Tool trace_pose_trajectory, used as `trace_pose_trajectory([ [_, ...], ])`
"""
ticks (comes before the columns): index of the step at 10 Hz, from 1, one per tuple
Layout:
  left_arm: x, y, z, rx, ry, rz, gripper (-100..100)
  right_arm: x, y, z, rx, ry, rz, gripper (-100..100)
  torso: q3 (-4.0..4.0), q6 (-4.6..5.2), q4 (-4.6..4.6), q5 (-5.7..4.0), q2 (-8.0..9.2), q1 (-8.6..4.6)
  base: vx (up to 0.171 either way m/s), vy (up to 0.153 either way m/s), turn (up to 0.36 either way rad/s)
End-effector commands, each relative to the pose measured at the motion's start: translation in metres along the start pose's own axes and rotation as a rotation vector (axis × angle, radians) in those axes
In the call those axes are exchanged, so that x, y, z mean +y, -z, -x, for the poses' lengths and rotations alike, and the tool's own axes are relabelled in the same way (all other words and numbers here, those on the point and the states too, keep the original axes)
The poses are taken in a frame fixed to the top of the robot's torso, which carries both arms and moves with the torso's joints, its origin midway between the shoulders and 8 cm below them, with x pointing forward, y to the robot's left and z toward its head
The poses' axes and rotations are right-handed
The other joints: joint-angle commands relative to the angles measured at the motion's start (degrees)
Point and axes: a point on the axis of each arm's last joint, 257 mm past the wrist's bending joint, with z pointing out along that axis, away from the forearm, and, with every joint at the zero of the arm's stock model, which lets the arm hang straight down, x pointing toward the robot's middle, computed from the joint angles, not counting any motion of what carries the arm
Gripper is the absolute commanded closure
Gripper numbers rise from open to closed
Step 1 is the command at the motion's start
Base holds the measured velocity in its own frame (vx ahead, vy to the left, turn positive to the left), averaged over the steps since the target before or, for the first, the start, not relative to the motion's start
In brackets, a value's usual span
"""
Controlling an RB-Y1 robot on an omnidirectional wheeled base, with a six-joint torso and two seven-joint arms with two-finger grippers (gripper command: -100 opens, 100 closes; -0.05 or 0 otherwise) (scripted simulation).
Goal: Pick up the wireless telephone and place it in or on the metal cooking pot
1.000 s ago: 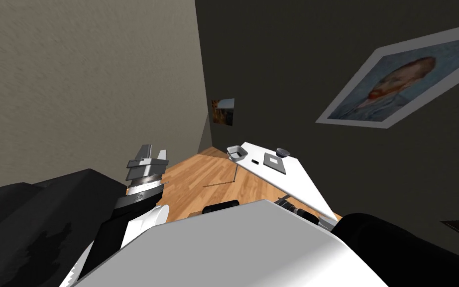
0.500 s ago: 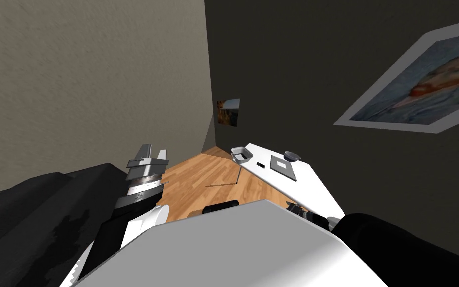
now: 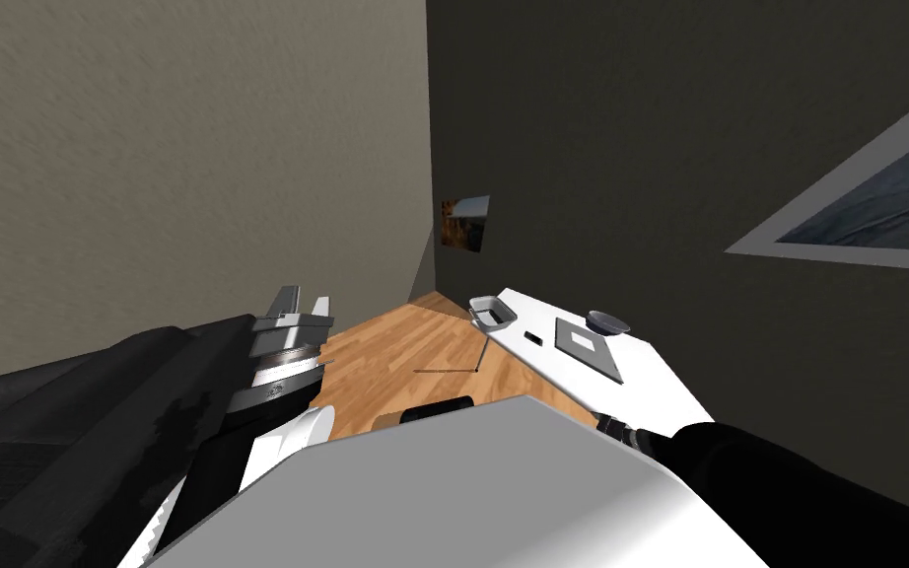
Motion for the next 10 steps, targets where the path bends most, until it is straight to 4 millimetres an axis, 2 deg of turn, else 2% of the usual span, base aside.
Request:
trace_pose_trajectory([
  [1, 0.000, 0.000, 0.000, 0.000, 0.000, 0.000, 0, -0.015, 0.014, -0.026, 0.071, 0.046, 0.005, -100, 0.00, 0.00, 0.00, 0.00, 0.00, 0.00, 0.163, 0.029, 0.344],
  [2, 0.000, 0.000, 0.000, 0.000, 0.000, 0.000, 0, -0.019, 0.016, -0.027, 0.077, 0.052, 0.001, -100, -0.10, -0.03, -0.04, -0.01, -0.16, -0.02, 0.135, 0.019, 0.123],
  [3, 0.000, 0.000, 0.000, 0.000, 0.000, 0.000, 0, -0.026, 0.025, -0.042, 0.118, 0.079, 0.008, -100, -0.07, 0.05, -0.03, -0.01, -0.10, -0.02, 0.134, 0.029, 0.179],
  [4, 0.000, 0.000, 0.000, 0.000, 0.000, 0.000, 0, -0.028, 0.025, -0.043, 0.122, 0.078, 0.005, -100, -0.06, 0.01, -0.03, -0.01, -0.10, 0.00, 0.112, 0.014, 0.105],
  [6, 0.000, 0.000, 0.000, 0.000, 0.000, 0.000, 0, -0.040, 0.042, -0.070, 0.195, 0.116, 0.021, -100, -0.04, 0.01, -0.02, -0.01, -0.06, -0.06, 0.169, -0.008, 0.251],
  [7, 0.000, 0.000, 0.000, 0.000, 0.000, 0.000, 0, -0.043, 0.049, -0.080, 0.223, 0.128, 0.032, -100, -0.18, -0.03, -0.07, -0.04, -0.30, -0.12, 0.245, -0.066, 0.354],
  [8, 0.000, 0.000, 0.000, 0.000, 0.000, 0.000, 0, -0.043, 0.049, -0.080, 0.223, 0.128, 0.032, -100, -0.28, -0.03, -0.11, -0.06, -0.47, -0.29, 0.158, -0.069, 0.070],
  [10, 0.000, 0.000, 0.000, 0.000, 0.000, 0.000, 0, -0.042, 0.059, -0.097, 0.264, 0.138, 0.058, -100, -0.08, 0.03, -0.04, -0.07, -0.13, -0.23, 0.146, -0.062, 0.168],
])
